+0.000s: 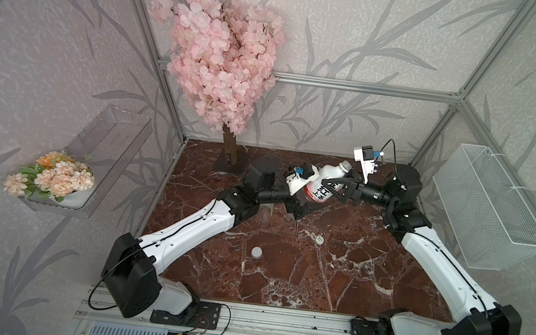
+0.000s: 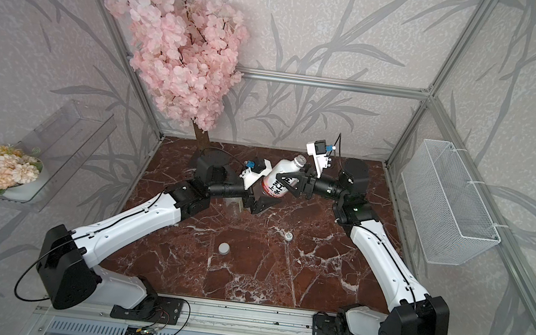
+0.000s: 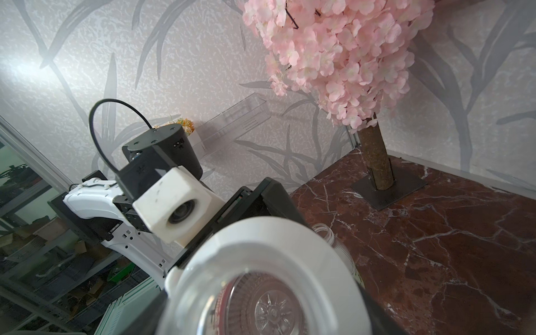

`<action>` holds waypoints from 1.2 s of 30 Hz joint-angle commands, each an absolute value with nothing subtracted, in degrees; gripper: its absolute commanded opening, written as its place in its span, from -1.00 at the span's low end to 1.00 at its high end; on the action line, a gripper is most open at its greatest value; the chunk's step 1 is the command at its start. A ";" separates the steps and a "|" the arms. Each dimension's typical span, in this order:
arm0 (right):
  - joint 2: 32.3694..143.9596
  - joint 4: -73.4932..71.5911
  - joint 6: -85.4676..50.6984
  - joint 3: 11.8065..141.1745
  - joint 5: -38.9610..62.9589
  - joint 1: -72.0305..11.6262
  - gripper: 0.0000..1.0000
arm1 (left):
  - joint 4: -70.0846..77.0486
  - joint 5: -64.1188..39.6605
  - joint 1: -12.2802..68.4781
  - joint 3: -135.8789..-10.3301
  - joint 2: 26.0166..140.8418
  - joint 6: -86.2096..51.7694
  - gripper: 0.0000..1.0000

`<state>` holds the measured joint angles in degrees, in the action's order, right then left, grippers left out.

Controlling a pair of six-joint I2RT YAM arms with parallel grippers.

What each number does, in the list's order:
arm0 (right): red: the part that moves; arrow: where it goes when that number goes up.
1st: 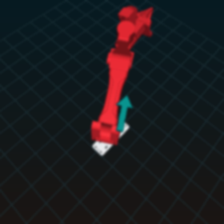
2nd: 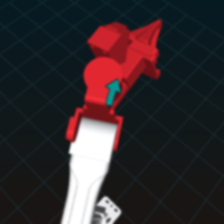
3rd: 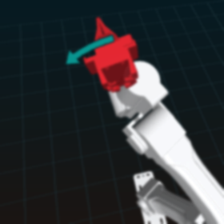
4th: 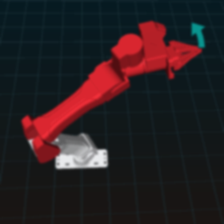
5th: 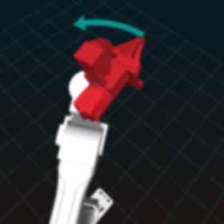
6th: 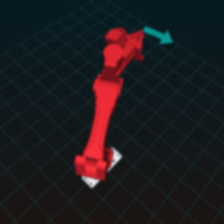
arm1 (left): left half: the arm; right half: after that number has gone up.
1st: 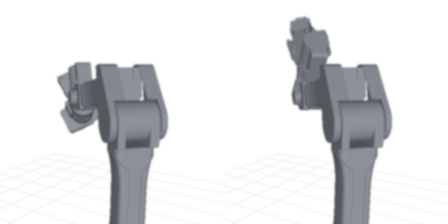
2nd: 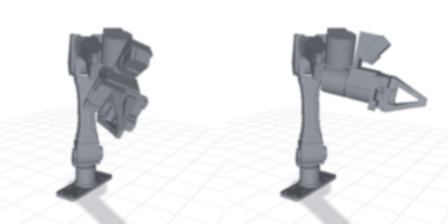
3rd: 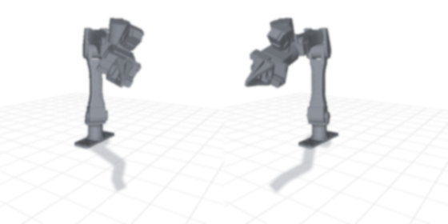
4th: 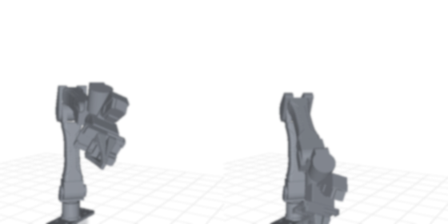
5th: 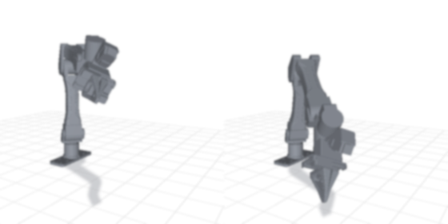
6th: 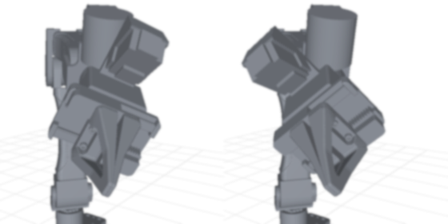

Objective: Screw on the bottle caps
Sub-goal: Pick up the plastic bottle at the center of the board.

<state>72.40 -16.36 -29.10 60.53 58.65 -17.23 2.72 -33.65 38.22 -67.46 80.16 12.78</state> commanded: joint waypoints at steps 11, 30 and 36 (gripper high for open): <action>71.71 -17.71 -28.13 59.43 60.21 -18.97 0.25 | 9.58 -35.86 38.74 -66.60 79.72 9.08 1.00; 72.01 -21.93 -28.86 58.26 59.57 -20.80 0.25 | 5.40 -34.87 38.77 -66.38 81.17 9.25 1.00; 71.19 -21.80 -27.22 57.56 57.34 -20.82 0.25 | 6.48 -34.19 38.76 -63.80 79.14 8.26 1.00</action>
<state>72.62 -17.76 -27.77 57.76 57.45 -19.97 6.46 -34.81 38.57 -65.82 80.01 8.99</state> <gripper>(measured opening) 0.746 0.999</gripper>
